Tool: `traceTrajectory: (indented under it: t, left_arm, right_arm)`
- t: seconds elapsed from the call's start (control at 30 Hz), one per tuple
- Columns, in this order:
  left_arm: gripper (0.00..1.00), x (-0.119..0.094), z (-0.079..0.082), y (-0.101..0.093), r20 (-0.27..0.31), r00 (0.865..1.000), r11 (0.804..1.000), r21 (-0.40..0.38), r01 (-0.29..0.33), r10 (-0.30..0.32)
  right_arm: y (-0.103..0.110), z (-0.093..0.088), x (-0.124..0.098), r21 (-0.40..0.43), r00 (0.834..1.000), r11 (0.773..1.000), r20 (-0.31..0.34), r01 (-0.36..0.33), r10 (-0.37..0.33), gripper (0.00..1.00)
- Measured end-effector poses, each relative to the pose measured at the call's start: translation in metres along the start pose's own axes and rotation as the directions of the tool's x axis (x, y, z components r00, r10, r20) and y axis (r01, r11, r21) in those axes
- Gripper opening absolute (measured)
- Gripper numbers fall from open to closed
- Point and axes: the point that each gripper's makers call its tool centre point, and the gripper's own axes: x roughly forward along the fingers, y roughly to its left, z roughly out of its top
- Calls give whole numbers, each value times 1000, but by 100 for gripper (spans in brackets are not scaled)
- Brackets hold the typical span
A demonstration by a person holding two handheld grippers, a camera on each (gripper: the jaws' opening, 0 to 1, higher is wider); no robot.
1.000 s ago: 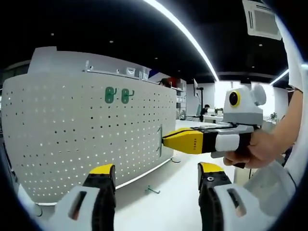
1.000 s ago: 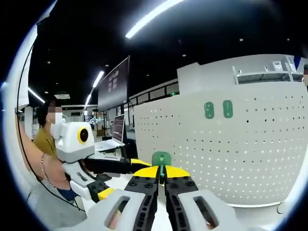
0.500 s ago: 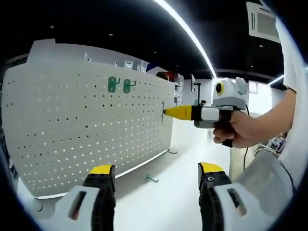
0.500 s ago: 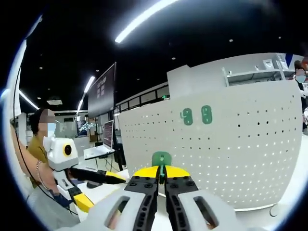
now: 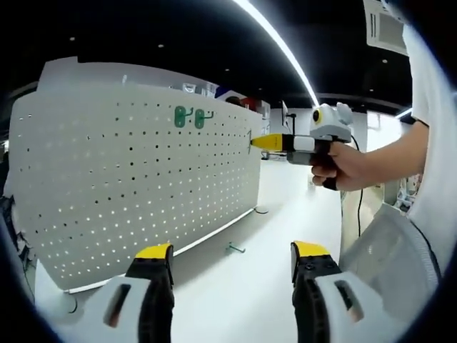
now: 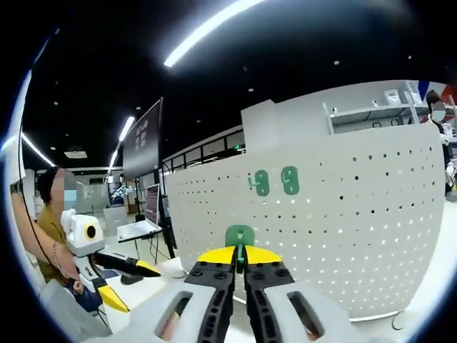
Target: Insert the hook assembly into the mounting plate slot until the hook locks in place.
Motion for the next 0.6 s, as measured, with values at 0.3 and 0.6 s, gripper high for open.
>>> traceTrajectory:
  t: [0.3, 0.6]
  left_arm:
    - [68, -11, -8, 8, -15, 1000, 1000, 1, -19, 19]
    - [68, -20, -15, 12, -17, 999, 999, -17, -50, 49]
  right_arm:
    - [-21, 10, 2, -16, 999, 999, 10, 33, -33, 1]
    - [-37, 19, 5, -38, 998, 998, 16, 56, -56, 1]
